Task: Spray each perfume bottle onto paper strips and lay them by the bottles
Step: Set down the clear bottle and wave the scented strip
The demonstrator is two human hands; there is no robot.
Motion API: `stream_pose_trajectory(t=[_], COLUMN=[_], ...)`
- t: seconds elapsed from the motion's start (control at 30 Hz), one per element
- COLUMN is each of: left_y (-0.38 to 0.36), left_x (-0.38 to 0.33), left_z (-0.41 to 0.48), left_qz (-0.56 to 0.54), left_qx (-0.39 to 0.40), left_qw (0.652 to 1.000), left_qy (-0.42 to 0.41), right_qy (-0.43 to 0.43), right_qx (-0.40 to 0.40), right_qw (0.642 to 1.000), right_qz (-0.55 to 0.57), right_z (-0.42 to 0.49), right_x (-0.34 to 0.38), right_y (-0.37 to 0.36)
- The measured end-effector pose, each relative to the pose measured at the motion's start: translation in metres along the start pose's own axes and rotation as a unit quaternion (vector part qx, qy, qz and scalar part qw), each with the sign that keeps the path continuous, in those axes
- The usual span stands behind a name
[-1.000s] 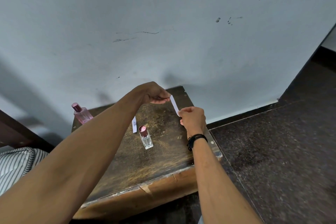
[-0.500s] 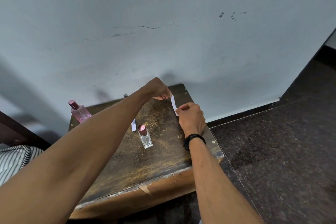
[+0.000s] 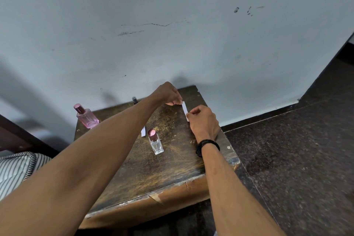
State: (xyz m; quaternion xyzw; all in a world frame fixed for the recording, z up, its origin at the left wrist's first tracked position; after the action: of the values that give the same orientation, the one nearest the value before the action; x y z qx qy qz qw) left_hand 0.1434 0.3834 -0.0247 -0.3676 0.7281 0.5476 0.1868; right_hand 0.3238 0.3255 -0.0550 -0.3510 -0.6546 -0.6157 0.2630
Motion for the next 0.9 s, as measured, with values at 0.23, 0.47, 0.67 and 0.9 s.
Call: stream_pose_trajectory(t=[0.23,0.47,0.67,0.9], left_y=[0.014,0.05,0.081,0.075], left_x=[-0.001,-0.017,-0.016,0.062], left_z=[-0.008,-0.048,-0.134,-0.248], left_qz=[-0.016,-0.075,-0.056,-0.176], left_qx=[-0.021,-0.09,-0.151,-0.251], left_qw=[1.0,0.992,0.983,0.951], left_qy=[-0.008,-0.046,-0.085,-0.038], right_qy=[-0.075,0.067,0.167,0.221], right_qx=[-0.008,0.253,0.476,0.453], right_qw=[0.983,0.961,0.862,0.862], right_qz=[0.168,0.089,-0.056,-0.044], right_z=[0.004,-0.003,-0.064,-0.083], right_x=[-0.013,0.036,0.052,0.071], right_y=[0.008,0.003,-0.026,-0.041])
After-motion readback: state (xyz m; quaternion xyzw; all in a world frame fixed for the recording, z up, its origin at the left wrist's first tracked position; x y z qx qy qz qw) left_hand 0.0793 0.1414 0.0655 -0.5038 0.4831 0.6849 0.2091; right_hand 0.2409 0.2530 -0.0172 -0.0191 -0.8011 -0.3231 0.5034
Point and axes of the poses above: each hand's wrist, its own z-axis towards the middle knuckle, its own y-axis out of the back of the hand, x = y × z, the point moved 9 cm from there along z, towards the middle knuckle, and after that the axes turned 2 degrees about x, right-handed, at the moved point
